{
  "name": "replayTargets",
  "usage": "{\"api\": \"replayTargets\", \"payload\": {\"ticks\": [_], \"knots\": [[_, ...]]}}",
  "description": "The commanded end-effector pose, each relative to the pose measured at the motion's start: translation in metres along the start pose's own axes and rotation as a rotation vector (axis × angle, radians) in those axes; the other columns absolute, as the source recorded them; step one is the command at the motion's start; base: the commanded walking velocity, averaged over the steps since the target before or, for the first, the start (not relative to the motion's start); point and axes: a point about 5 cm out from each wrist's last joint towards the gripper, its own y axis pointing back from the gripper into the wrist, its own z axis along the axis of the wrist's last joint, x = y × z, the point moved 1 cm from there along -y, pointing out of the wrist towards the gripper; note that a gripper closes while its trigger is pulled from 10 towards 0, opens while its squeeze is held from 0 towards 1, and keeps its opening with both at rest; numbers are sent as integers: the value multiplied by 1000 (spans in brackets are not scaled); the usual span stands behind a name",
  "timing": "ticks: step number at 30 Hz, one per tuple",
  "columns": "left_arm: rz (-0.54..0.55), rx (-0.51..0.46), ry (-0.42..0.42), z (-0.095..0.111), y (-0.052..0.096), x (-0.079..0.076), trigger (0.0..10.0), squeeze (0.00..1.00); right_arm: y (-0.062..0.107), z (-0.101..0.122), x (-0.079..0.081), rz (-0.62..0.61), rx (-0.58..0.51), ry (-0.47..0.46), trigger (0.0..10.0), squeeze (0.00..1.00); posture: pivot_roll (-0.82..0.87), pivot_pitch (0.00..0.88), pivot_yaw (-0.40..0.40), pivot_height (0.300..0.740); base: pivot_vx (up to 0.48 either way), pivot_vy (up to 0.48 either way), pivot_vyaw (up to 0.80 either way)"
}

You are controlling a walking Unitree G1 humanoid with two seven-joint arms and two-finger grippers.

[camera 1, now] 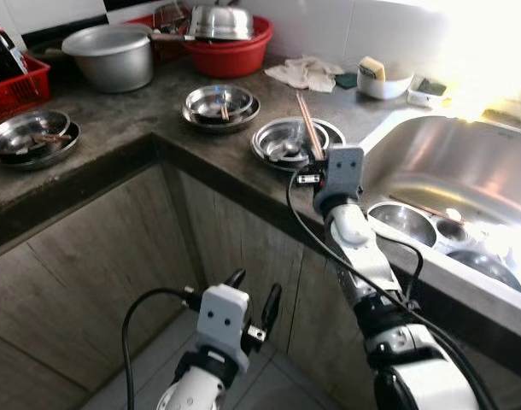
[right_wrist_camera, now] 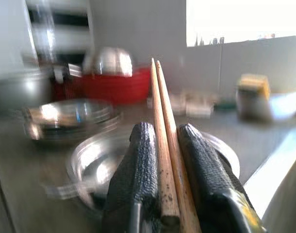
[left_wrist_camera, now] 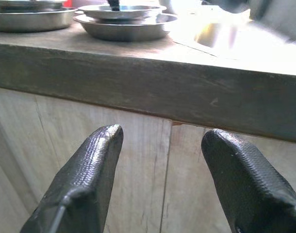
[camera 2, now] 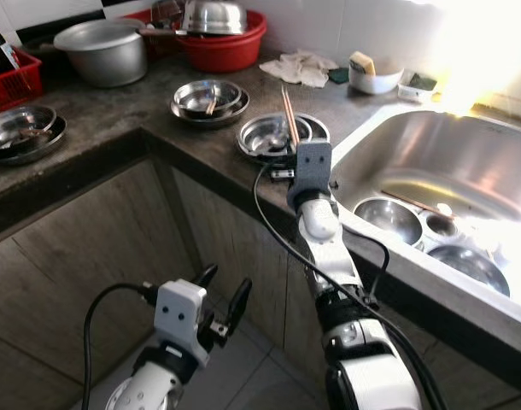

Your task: Kitchen organization

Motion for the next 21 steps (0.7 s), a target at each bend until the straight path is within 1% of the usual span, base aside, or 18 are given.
{"api": "replayTargets", "payload": {"ticks": [1, 4, 7, 8, 11, 15, 17, 18, 20, 21], "knots": [[3, 11, 5, -3, 0, 1, 10000, 0, 8, 9, 2, 19, -29, -9, 0, 0, 50, 99, -23, 740, 0, 0, 0], [11, 13, 10, -4, -2, 3, 10000, 0, 24, 14, 1, 41, -44, -4, 0, 0, 44, 95, -21, 740, 0, 0, 0], [13, 13, 10, -5, -3, 4, 10000, 0, 43, 15, -3, 55, -34, -5, 0, 0, 37, 89, -17, 740, 0, 0, 0], [13, 13, 10, -5, -4, 4, 10000, 0, 47, 15, -3, 57, -31, -5, 0, 0, 37, 89, -17, 740, 0, 0, 0], [15, 12, 8, -6, -5, 6, 10000, 0, 67, 15, -9, 60, -17, 1, 0, 0, 29, 82, -8, 740, 0, 0, 0], [22, 13, 11, -7, -5, 9, 10000, 0, 95, 15, -14, 76, 18, 30, 0, 0, 13, 70, 2, 740, 0, 0, 0], [27, 14, 15, -8, -5, 10, 10000, 0, 105, 14, -18, 79, 41, 50, 0, 0, 8, 64, 5, 740, 0, 0, 0], [27, 14, 15, -8, -5, 10, 10000, 0, 105, 14, -18, 79, 41, 50, 0, 0, 8, 64, 5, 740, 0, 0, 0], [28, 15, 18, -8, -5, 11, 10000, 0, 112, 13, -21, 73, 63, 59, 0, 0, 7, 61, 8, 740, 0, 0, 0], [26, 16, 20, -9, -6, 11, 10000, 0, 120, 12, -24, 62, 98, 60, 0, 0, 3, 59, 10, 740, 0, 0, 0]]}}
